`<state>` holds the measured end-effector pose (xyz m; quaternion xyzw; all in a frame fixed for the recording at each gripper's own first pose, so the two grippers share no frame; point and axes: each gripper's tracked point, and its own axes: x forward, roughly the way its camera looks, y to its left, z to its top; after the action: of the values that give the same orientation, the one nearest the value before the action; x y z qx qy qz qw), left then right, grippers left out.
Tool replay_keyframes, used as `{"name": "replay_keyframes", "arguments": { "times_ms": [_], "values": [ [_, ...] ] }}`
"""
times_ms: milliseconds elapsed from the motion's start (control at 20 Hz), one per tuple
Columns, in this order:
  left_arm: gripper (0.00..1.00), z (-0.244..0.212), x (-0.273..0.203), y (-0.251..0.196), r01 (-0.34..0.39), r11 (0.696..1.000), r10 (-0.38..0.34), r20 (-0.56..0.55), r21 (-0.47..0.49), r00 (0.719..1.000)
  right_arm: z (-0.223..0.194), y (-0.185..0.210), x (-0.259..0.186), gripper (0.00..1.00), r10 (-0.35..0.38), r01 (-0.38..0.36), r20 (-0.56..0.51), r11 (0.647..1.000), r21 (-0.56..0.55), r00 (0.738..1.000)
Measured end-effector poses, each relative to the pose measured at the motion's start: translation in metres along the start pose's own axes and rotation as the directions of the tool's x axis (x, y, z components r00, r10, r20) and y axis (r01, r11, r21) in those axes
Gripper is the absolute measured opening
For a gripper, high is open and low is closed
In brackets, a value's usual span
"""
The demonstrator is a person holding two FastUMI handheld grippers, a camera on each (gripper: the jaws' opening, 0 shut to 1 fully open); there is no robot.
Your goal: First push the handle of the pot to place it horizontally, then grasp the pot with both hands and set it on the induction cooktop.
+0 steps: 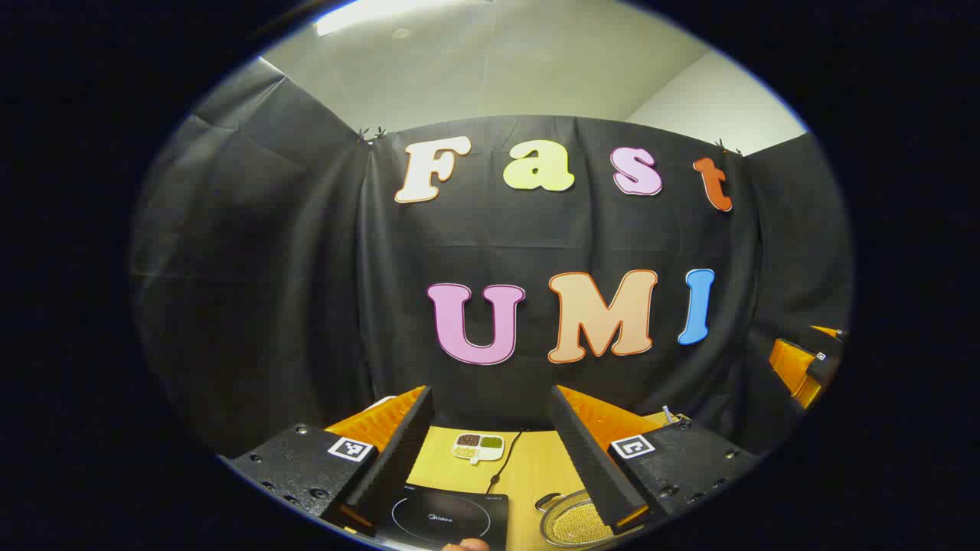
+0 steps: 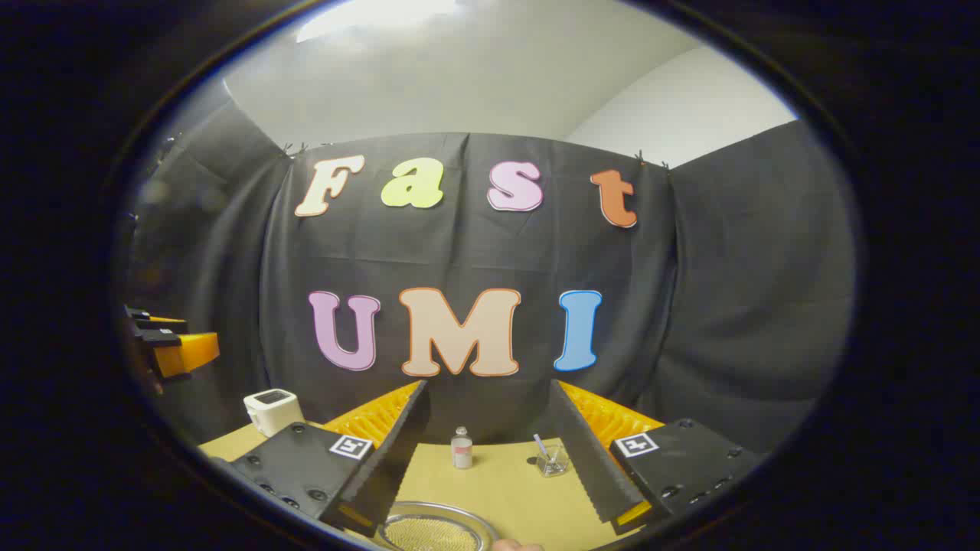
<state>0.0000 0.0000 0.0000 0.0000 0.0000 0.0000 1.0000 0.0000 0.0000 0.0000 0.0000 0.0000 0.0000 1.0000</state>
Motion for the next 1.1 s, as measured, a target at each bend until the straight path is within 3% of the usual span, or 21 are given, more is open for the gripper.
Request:
{"name": "replay_keyframes", "arguments": {
  "times_ms": [350, 400, 950, 1100],
  "values": [
    [0.98, 0.005, -0.012, 0.004, -0.016, 1.0, 0.016, 0.012, 0.009, 1.0, 0.002, -0.001, -0.007, 0.95, -0.013, 0.013, 0.007, 1.0, -0.025, 1.0],
    [0.99, 0.007, -0.014, 0.004, -0.018, 1.0, 0.017, 0.016, 0.014, 1.0, 0.004, -0.003, -0.009, 0.99, -0.018, 0.018, 0.011, 1.0, -0.025, 1.0],
    [0.98, 0.01, -0.024, -0.001, -0.015, 1.0, 0.015, 0.031, 0.005, 0.999, -0.003, -0.016, -0.017, 0.95, -0.023, 0.023, 0.002, 1.0, -0.012, 1.0],
    [0.98, 0.011, -0.024, 0.0, -0.021, 1.0, 0.021, 0.033, 0.005, 0.999, -0.004, -0.015, -0.019, 0.99, -0.014, 0.014, 0.001, 1.0, -0.022, 1.0]
  ]
}}
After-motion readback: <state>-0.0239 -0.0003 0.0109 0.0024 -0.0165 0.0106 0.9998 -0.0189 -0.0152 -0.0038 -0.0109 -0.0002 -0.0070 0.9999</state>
